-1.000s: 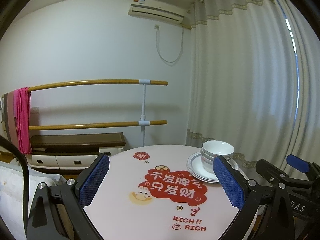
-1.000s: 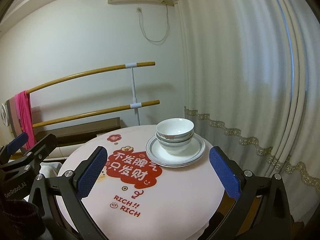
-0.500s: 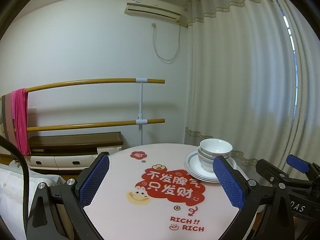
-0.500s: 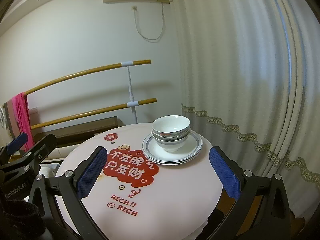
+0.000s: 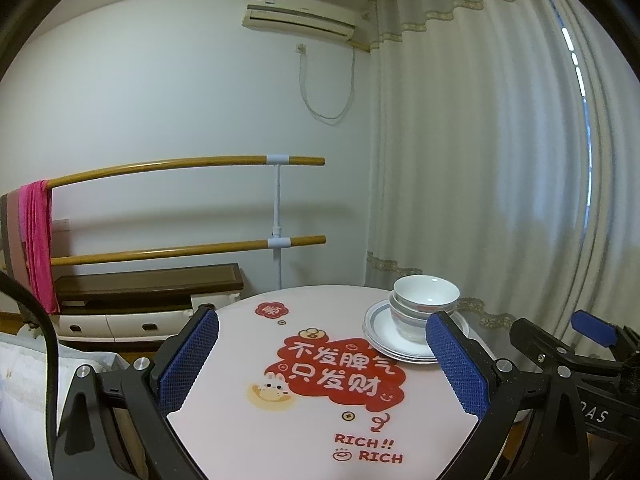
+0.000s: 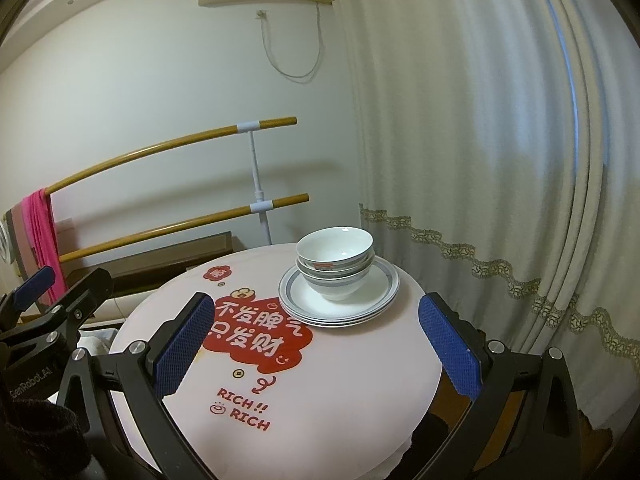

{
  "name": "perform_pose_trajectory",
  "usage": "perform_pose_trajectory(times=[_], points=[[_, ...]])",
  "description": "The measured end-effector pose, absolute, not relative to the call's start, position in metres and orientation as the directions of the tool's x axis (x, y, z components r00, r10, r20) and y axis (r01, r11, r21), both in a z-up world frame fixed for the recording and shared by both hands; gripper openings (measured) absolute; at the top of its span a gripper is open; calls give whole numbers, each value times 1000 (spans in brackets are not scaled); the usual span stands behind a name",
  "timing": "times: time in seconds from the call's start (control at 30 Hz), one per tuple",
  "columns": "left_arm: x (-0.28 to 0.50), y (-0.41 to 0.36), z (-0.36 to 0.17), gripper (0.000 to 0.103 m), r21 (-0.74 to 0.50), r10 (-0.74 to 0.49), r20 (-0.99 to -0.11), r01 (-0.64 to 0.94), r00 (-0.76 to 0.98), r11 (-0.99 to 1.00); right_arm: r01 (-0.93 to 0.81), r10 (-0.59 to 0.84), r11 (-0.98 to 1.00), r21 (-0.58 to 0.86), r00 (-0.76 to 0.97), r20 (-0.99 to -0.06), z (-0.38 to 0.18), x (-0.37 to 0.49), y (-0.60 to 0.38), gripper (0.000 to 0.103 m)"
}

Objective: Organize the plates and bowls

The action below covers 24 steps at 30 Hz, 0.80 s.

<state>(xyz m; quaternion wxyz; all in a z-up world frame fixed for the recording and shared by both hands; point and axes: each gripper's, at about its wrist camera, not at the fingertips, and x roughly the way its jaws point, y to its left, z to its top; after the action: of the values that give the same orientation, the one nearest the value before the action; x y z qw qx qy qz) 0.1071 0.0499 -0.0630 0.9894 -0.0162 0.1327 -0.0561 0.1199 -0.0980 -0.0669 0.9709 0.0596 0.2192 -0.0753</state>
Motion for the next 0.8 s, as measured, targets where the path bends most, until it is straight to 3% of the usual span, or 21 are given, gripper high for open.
perform_pose_trajectory(times=[0.8], points=[[109,36,-63,102,-38,-111,-252,105,961,994,185,-130,979,88,893,-431,-68,118,-104,103]])
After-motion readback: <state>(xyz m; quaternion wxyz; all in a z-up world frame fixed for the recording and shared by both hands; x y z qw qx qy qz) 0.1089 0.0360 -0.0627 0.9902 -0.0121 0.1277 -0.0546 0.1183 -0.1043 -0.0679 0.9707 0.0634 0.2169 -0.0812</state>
